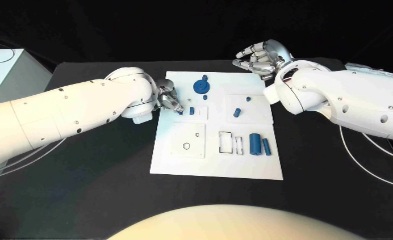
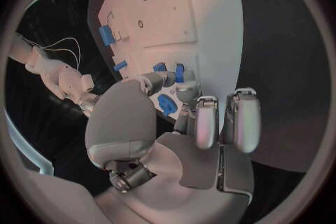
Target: Assemble the parts on the task board
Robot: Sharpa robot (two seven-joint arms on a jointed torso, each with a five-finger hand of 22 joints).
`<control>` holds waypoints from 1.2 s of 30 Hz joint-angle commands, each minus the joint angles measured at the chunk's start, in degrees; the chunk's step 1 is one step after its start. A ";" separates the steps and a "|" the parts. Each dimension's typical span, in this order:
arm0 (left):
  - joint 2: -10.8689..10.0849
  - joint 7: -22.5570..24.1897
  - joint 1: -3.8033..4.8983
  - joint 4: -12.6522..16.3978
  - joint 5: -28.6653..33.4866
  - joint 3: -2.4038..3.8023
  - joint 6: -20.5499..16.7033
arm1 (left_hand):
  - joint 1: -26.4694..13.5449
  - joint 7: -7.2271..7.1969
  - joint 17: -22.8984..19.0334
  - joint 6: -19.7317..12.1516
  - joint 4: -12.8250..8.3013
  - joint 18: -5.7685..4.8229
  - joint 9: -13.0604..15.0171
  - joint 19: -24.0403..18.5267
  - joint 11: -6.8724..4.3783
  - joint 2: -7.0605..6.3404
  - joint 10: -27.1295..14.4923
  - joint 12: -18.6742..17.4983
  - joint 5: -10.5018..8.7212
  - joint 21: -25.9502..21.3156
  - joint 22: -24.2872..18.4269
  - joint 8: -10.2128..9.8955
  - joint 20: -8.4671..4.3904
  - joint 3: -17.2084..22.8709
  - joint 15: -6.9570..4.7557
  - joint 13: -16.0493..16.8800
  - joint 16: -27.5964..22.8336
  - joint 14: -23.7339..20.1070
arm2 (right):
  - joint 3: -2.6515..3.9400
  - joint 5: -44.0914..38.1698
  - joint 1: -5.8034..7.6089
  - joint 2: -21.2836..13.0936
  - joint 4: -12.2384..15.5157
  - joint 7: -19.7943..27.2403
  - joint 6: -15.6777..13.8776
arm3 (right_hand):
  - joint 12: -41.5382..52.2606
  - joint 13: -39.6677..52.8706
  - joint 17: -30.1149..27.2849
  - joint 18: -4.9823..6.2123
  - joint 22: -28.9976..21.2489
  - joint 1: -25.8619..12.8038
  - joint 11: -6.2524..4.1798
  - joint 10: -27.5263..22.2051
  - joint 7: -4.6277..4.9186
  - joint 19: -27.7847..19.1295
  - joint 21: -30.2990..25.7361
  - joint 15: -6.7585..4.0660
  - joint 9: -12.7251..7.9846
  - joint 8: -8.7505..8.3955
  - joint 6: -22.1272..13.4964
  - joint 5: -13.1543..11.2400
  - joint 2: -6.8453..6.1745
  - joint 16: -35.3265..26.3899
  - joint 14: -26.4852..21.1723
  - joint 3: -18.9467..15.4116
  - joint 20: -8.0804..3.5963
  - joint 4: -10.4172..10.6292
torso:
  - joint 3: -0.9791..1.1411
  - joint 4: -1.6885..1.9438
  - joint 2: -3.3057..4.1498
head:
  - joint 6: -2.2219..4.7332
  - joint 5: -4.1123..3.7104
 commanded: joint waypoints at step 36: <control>1.31 -0.13 -0.22 -0.36 -0.38 -0.65 2.00 | -3.15 -1.75 15.09 2.72 -8.01 -0.39 -0.53 0.58 -0.57 0.69 2.14 1.49 -0.61 0.50 6.44 1.18 -0.31 7.59 -0.71 2.34 0.19 6.06 | 0.01 -0.68 -0.03 -0.16 0.30 0.61 0.85 | -0.09 -0.14 8.47 0.39 10.01 -0.95 -0.02 -0.52 0.06 3.61 -0.29 0.25 -0.10 0.22 -0.41 -0.06 0.00 -0.40 4.40 0.56 0.36 -0.11 | 0.00 0.06 0.00 | -0.53 -0.43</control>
